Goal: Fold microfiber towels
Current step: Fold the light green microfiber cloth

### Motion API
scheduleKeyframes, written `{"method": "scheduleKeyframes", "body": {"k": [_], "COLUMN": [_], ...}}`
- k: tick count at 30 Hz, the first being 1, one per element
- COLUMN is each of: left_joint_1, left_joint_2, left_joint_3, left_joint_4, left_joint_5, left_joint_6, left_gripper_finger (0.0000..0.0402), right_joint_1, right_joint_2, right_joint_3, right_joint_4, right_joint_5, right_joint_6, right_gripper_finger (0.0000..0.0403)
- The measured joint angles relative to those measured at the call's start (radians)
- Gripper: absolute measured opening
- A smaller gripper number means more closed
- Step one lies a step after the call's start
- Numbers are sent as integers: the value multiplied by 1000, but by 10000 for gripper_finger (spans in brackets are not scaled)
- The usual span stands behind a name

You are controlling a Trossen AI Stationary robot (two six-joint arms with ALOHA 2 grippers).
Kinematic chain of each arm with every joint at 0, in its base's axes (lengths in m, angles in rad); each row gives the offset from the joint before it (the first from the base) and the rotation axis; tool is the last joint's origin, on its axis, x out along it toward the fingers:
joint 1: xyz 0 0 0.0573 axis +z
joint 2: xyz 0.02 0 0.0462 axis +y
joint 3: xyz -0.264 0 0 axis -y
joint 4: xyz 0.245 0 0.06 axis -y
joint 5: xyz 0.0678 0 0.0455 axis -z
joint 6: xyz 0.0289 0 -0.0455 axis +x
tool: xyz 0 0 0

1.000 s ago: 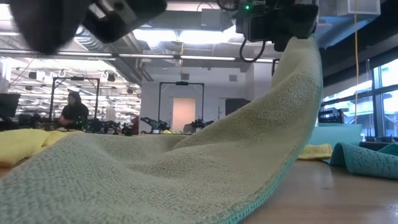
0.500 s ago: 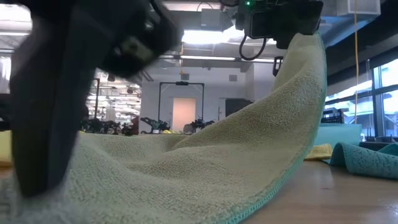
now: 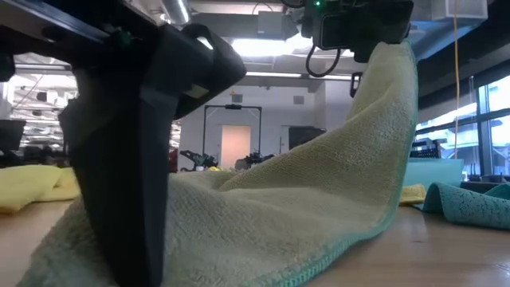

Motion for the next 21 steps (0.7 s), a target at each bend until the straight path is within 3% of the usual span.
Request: {"method": "scheduleKeyframes", "body": {"k": [7, 12, 16, 21], "left_joint_1": [9, 17, 14, 13], "left_joint_2": [1, 2, -1, 2], "left_joint_3": [0, 1, 19, 137], "left_joint_4": [3, 7, -19, -164], "left_joint_5": [31, 112, 144, 126], "left_joint_6": [-50, -117, -159, -161], "left_gripper_finger": [73, 9, 4, 1], "right_joint_1": [0, 0, 0, -4], "right_joint_2": [0, 0, 0, -2], "right_joint_3": [0, 0, 0, 0], "right_joint_4": [-1, -1, -13, -16], "right_joint_5": [-1, -1, -1, -37], "right_joint_6": [0, -3, -24, -27], "right_gripper_finger": [9, 9, 9, 9]}}
